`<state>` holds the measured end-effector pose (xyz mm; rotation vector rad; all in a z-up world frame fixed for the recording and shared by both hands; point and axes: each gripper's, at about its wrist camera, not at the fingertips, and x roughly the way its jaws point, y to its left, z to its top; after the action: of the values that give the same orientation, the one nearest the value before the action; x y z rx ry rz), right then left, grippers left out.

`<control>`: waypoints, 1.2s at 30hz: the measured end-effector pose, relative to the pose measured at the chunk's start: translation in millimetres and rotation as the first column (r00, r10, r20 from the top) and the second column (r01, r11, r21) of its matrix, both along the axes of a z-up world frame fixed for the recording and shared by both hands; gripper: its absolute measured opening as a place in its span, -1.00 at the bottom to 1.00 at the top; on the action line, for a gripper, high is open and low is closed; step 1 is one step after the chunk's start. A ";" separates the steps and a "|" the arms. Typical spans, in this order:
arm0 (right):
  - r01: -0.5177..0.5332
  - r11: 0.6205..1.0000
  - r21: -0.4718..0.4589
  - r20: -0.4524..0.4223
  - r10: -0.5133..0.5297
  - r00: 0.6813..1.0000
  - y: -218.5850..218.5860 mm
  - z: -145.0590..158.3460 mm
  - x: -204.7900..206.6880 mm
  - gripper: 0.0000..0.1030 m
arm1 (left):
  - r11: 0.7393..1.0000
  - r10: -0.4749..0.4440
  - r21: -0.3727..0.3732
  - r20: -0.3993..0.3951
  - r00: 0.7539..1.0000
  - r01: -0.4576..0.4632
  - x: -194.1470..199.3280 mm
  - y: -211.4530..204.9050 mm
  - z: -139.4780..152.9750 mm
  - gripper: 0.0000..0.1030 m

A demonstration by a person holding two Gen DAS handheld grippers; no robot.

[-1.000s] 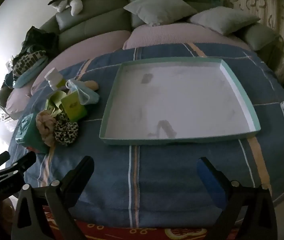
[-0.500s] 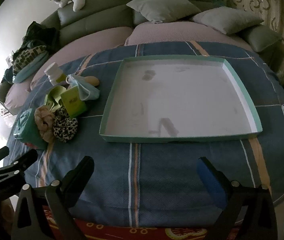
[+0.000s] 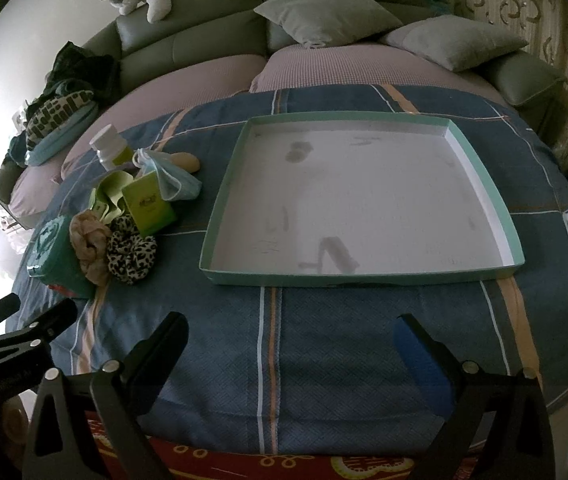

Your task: Organize soft objects

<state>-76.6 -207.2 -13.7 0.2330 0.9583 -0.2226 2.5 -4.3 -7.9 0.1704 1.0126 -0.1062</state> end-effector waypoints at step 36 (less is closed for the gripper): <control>-0.001 1.000 -0.008 -0.009 0.001 1.000 0.0 -3.6 -0.3 1.00 | 1.000 0.010 0.007 -0.006 1.000 -0.010 0.3 0.2 -1.4 1.00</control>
<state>-76.9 -207.2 -17.3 0.2243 0.9658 -0.2267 2.8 -4.1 -9.3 0.1713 1.0203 -0.0941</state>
